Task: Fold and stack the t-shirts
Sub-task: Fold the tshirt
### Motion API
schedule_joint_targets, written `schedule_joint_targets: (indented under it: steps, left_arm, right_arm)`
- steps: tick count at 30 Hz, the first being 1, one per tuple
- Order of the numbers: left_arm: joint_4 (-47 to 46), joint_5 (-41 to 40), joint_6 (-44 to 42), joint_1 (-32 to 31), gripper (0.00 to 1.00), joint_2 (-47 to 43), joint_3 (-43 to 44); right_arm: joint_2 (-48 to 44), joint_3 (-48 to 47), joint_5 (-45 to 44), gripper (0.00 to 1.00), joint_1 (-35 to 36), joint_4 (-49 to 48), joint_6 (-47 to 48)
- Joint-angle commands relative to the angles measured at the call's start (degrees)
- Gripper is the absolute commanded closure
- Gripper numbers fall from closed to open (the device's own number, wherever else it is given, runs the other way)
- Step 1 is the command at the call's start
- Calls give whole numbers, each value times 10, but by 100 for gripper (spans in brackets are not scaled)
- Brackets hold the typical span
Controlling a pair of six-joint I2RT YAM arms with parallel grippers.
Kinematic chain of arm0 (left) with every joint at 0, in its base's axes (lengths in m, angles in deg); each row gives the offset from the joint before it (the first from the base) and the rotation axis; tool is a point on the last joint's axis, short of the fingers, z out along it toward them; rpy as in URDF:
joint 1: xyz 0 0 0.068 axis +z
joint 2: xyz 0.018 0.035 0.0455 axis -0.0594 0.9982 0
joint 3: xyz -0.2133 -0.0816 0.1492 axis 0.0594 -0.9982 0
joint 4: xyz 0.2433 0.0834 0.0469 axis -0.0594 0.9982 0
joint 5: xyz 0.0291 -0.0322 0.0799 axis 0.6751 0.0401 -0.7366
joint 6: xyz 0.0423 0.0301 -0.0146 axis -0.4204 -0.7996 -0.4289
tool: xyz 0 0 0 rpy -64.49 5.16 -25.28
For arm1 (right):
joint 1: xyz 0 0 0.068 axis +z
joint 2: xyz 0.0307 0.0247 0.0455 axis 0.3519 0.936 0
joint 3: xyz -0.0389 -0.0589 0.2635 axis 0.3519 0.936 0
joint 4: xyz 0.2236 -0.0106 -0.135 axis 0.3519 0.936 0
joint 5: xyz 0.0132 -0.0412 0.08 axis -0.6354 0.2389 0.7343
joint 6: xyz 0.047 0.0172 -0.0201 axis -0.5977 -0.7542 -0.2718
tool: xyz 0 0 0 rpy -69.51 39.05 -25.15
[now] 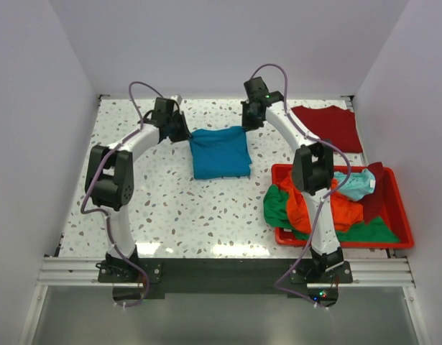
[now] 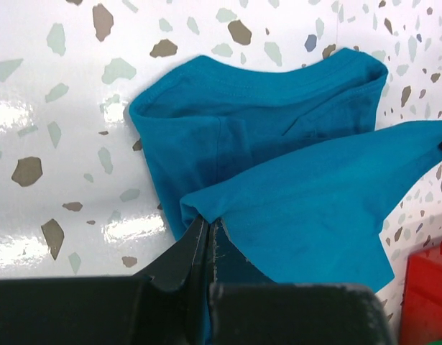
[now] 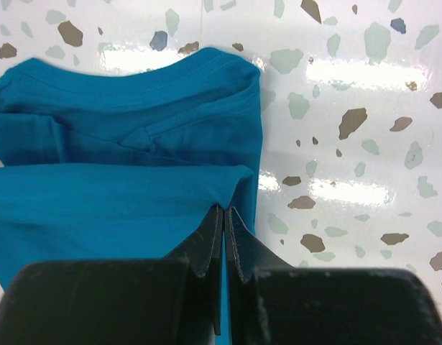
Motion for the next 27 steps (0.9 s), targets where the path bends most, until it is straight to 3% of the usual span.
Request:
schedule_joint_targets:
  steps: [1,10,11,12,13,14,16,17,20,27]
  left_arm:
    - [-32,-1,-21,11,100,7,39]
    - [-50,-7,-19,19,100,58,78]
    - [-47,-8,-19,21,97,65,89]
    - [-43,-11,-20,22,86,69,94]
    - [-34,-22,-19,23,57,73,97]
    - [-32,-29,-18,23,42,71,97]
    - [-37,-51,-18,23,15,52,88]
    - [-42,-53,-20,23,12,44,72]
    - [-51,-50,-28,23,7,15,45]
    - [-102,6,-29,22,15,-34,-49]
  right_arm:
    - [-12,-31,-8,100,-8,-25,8]
    - [16,-55,1,100,-15,-46,2]
    - [21,-58,7,82,-16,-47,4]
    - [25,-63,14,68,-17,-48,5]
    - [28,-74,23,54,-18,-47,8]
    - [29,-78,35,31,-19,-46,8]
    - [16,-60,41,19,-19,-58,12]
    - [-6,-45,46,13,-19,-66,13]
    - [-47,31,66,4,-21,-104,16]
    - [-137,203,139,3,-25,-156,17]
